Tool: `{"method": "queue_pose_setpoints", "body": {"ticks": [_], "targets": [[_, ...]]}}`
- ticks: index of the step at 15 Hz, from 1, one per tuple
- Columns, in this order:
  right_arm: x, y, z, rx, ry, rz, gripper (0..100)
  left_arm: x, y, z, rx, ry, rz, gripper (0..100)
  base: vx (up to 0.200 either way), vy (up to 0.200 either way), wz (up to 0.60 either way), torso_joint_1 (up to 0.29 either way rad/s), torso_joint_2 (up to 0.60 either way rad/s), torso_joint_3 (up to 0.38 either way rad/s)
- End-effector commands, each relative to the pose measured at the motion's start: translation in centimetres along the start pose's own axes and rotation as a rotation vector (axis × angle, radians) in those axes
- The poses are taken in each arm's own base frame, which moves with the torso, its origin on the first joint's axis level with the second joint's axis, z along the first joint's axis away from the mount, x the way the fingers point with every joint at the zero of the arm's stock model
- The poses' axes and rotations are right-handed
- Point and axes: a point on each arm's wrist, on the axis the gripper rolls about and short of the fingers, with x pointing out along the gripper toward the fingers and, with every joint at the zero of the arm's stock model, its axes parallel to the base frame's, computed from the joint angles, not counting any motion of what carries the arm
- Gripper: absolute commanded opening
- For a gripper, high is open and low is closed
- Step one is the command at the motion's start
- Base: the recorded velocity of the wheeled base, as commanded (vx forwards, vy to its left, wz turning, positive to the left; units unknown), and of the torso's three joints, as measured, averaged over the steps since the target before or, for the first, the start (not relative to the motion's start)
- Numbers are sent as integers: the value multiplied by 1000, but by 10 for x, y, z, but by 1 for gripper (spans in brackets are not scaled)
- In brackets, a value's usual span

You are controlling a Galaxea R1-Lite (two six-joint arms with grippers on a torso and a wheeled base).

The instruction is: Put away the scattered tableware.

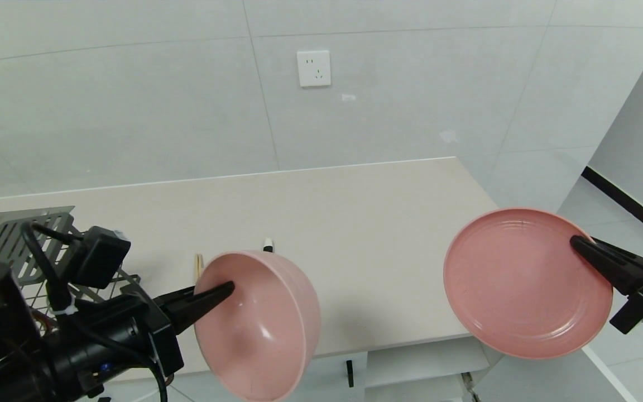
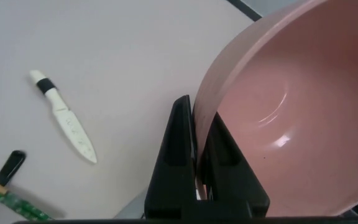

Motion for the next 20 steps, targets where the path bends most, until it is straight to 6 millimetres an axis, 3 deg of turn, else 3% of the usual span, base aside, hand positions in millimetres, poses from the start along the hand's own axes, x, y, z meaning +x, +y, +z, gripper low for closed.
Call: {"method": "queue_pose_setpoints", "body": {"ticks": [1, 4, 7, 9, 11, 15, 17, 20], "targets": [[0, 0, 2, -1, -9, 0, 0, 0, 0, 0, 3, 0, 8, 0, 0, 0, 0, 0, 0, 0], [0, 1, 5, 33, -32, 0, 0, -9, -11, 7, 4, -59, -27, 0, 0, 0, 0, 0, 0, 0], [6, -2, 2, 33, -45, -55, 0, -22, -20, 16, -201, -122, -66, 0, 0, 0, 0, 0, 0, 0], [12, -2, -1, 35, -57, -56, 0, -23, -17, 12, -208, -135, 38, 0, 0, 0, 0, 0, 0, 0], [18, -2, -4, 52, -73, -50, 0, -22, -17, 14, -200, -146, 57, 0, 0, 0, 0, 0, 0, 0], [16, -1, -3, 39, -79, -43, 0, -26, -11, -5, -120, -87, 218, 0, 0, 0, 0, 0, 0, 0], [13, 0, -4, 29, -70, -40, 0, -41, -5, 2, -30, -158, 272, 0, 0, 0, 0, 0, 0, 0], [11, 2, -2, 12, -83, -34, 0, -42, 1, 3, -31, -157, 273, 0, 0, 0, 0, 0, 0, 0]]}}
